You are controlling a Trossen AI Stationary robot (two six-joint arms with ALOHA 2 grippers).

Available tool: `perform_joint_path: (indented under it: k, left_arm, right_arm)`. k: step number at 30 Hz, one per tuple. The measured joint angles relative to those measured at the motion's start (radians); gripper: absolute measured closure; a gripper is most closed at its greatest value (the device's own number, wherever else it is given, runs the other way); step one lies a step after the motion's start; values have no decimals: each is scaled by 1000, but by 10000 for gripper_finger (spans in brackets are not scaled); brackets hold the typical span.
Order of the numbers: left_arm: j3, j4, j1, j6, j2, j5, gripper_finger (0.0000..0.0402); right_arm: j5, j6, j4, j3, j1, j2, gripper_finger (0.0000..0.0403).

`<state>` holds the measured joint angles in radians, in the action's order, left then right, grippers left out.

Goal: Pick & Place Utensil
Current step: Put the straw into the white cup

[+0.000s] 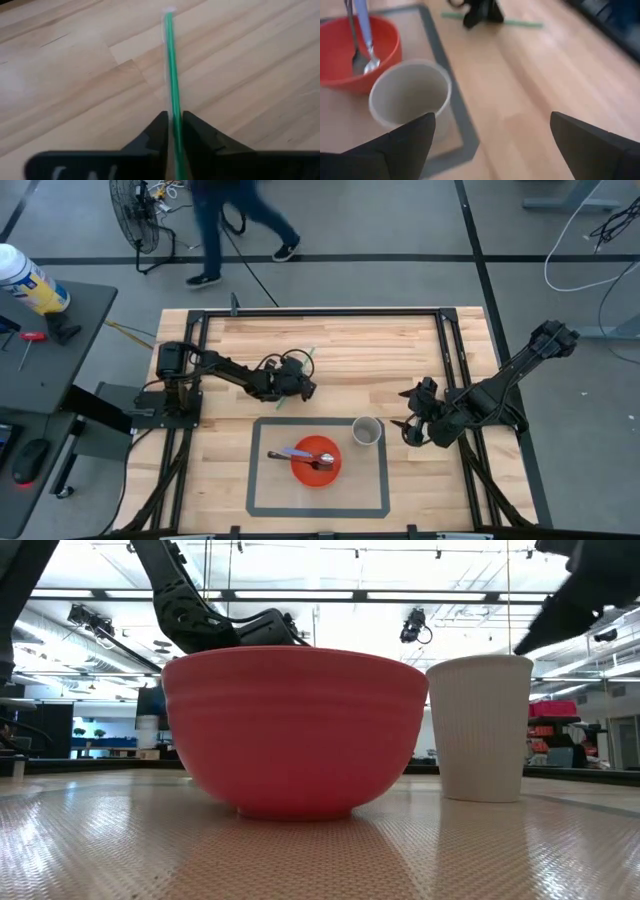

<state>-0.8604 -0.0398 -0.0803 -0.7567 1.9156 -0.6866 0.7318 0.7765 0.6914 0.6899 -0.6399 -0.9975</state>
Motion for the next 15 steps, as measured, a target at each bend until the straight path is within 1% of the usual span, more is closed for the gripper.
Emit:
perform_joint_path:
  k: [3, 6, 8, 11, 15]
  left_arm:
    - [0, 10, 0, 0, 0, -6, 367]
    - [0, 12, 7, 9, 0, -13, 381]
    - [1, 18, 16, 11, -6, -25, 385]
    - [5, 33, 30, 51, -38, -31, 386]
    - [3, 39, 54, 102, -126, -41, 387]
  right_arm:
    - [60, -75, -59, 0, 0, 0, 5]
    - [110, -176, -146, 0, 0, 0, 5]
    - [147, -254, -224, 0, 7, 0, 5]
    - [174, -373, -358, 0, 19, 0, 5]
    - [173, -516, -502, 1, 40, 1, 5]
